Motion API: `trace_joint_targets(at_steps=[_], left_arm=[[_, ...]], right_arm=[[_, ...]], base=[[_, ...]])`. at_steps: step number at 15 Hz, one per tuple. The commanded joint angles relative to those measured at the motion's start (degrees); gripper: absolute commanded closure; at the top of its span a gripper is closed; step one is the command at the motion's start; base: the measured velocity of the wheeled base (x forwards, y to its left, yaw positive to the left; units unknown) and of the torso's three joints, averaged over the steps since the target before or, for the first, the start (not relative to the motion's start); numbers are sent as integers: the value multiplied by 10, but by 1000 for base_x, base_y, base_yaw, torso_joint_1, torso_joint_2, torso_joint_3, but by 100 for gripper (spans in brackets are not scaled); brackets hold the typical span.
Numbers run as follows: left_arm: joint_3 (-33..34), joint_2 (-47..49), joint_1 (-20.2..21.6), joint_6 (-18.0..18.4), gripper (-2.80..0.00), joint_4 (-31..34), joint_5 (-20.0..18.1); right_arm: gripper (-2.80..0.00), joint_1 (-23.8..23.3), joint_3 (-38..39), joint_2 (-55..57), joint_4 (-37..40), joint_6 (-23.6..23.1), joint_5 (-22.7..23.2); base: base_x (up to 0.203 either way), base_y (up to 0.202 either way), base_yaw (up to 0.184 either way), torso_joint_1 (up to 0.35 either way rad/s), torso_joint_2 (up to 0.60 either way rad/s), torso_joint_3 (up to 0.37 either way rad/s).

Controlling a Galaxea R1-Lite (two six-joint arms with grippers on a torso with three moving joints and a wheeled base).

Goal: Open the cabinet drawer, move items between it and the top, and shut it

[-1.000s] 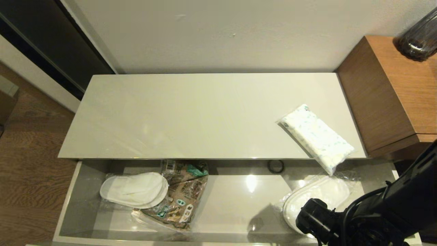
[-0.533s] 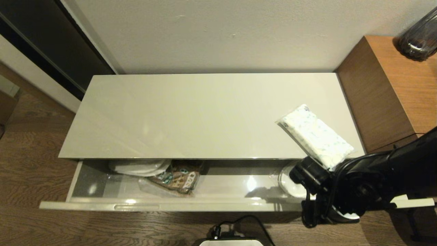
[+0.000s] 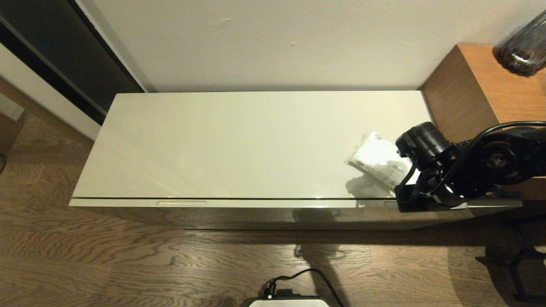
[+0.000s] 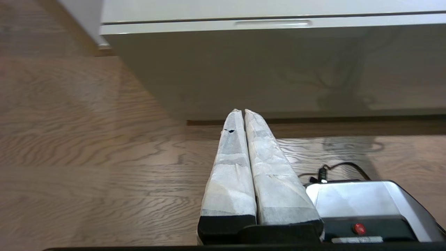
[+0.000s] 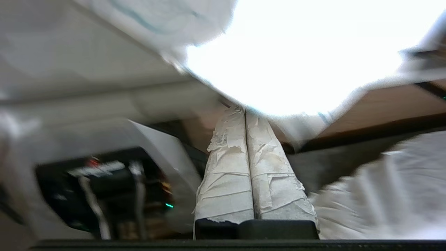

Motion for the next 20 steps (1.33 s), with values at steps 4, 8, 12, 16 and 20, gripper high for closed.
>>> trace_joint_targets(at_steps=[4, 8, 12, 16, 20], left_arm=[[0, 0, 0, 0, 0, 0, 1], [0, 0, 0, 0, 0, 0, 1], [0, 0, 0, 0, 0, 0, 0], [0, 0, 0, 0, 0, 0, 0], [0, 0, 0, 0, 0, 0, 0]], right_arm=[[0, -7, 36, -127, 74, -17, 4], [0, -7, 34, -185, 156, -24, 3], [0, -36, 19, -252, 209, -48, 26], [0, -242, 40, -409, 214, -211, 135], [0, -270, 235, -586, 113, -324, 171]], base=[[0, 0, 0, 0, 0, 0], [0, 0, 0, 0, 0, 0], [0, 0, 0, 0, 0, 0], [0, 0, 0, 0, 0, 0], [0, 0, 0, 0, 0, 0]])
